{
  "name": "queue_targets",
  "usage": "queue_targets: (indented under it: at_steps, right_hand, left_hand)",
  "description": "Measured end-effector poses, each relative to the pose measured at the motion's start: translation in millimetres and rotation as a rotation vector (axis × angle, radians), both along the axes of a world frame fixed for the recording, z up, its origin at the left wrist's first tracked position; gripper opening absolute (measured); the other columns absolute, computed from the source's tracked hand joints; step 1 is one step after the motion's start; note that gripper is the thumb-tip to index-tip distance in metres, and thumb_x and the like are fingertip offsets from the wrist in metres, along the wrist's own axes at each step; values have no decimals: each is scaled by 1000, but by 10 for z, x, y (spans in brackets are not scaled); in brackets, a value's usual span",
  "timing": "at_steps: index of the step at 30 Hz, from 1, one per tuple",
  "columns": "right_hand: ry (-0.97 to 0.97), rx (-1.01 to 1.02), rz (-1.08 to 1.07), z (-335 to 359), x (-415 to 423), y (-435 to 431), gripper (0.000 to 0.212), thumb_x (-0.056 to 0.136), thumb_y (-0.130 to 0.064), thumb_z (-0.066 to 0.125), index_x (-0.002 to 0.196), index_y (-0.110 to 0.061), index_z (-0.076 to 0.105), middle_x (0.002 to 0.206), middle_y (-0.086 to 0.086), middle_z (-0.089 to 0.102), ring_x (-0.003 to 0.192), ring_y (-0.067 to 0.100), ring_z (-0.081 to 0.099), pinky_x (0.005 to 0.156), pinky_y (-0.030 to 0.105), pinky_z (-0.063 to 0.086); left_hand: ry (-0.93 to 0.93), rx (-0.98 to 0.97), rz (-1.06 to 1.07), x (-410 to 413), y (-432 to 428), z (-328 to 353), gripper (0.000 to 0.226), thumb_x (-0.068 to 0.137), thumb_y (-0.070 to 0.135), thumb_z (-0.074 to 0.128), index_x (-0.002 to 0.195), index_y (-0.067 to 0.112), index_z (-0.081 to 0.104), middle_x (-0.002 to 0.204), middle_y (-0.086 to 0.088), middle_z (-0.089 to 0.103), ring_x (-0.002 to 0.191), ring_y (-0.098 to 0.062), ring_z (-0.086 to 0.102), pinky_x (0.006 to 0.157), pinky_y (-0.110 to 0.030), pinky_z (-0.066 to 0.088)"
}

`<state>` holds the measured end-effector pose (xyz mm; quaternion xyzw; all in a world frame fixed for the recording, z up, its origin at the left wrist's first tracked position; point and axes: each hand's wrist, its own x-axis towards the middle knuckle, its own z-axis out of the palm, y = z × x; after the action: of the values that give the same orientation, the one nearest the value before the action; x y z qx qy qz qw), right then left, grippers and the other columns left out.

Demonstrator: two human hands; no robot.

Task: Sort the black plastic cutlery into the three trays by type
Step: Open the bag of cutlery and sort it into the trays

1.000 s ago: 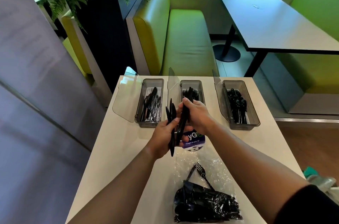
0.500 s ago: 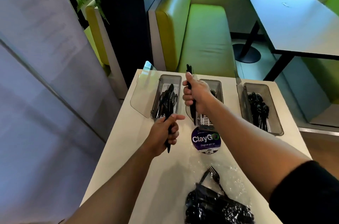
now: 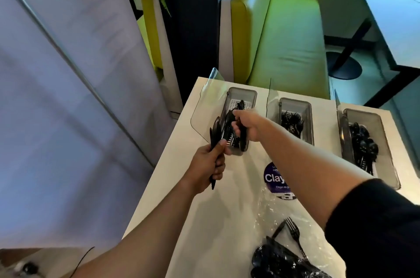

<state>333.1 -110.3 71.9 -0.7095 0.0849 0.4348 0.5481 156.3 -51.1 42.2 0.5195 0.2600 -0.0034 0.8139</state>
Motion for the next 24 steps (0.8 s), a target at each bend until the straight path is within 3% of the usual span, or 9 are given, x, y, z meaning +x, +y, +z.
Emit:
queue_targets:
  at_steps: [4,7,10,12,14,16,18,21,24]
  right_hand:
    - [-154,35,-109,-102,53,54,15,103,-21,54,94,-9,57,85,11,66,72,20,66,71,38,61]
    - [-260,16,-130,-109,73,61,14,100,-26,58,94,-14,62,108,16,73,85,20,70,78,42,60]
    - [-327,-7,-80,-85,56,35,25,101,-31,57,112,-11,66,131,24,63,102,26,67,97,53,54]
    - [-329,70,-61,-34,-2,25,25,102,-31,55,115,-13,65,130,26,63,101,28,68,89,47,58]
    - [-270,190,-55,13,-86,17,22,102,-33,55,106,-13,64,108,19,70,84,25,70,68,35,57]
    - [-211,270,7,44,-190,-11,32,101,-37,58,105,-6,64,94,15,69,75,25,68,66,37,57]
    - [-191,288,110,49,-305,-30,37,99,-40,61,110,-5,65,94,17,71,73,27,68,68,41,57]
    - [-203,276,258,9,-402,-62,25,100,-31,62,102,-6,67,96,14,76,57,21,57,50,27,44]
    - [-204,260,245,-35,-413,-62,27,103,-24,57,110,1,66,99,16,78,77,31,58,58,30,42]
  left_hand:
    - [17,13,-22,-5,36,11,44,95,50,57,87,8,65,57,1,28,44,-11,24,43,-23,19]
    - [-2,11,-26,2,38,20,61,87,66,49,91,7,68,58,0,29,45,-10,25,43,-22,20]
    - [6,-54,14,41,28,6,81,89,77,28,92,6,68,58,0,29,44,-10,22,41,-21,21]
    - [14,-88,59,79,35,-10,83,92,77,25,93,5,67,58,-1,28,44,-11,21,41,-20,20]
    - [25,-85,89,122,30,-22,75,95,73,31,87,8,67,58,-2,28,44,-11,21,42,-20,19]
    - [43,-78,104,163,25,-20,67,97,68,37,78,12,67,58,-2,28,45,-11,22,43,-21,19]
    - [57,-64,109,196,27,4,64,97,67,39,74,13,64,58,-1,27,46,-12,21,44,-22,18]
    - [57,-32,102,239,39,41,66,98,67,38,78,10,63,57,0,28,47,-12,22,46,-23,18]
    - [59,-18,86,230,79,41,65,98,65,39,91,5,65,59,0,31,48,-12,24,44,-22,20]
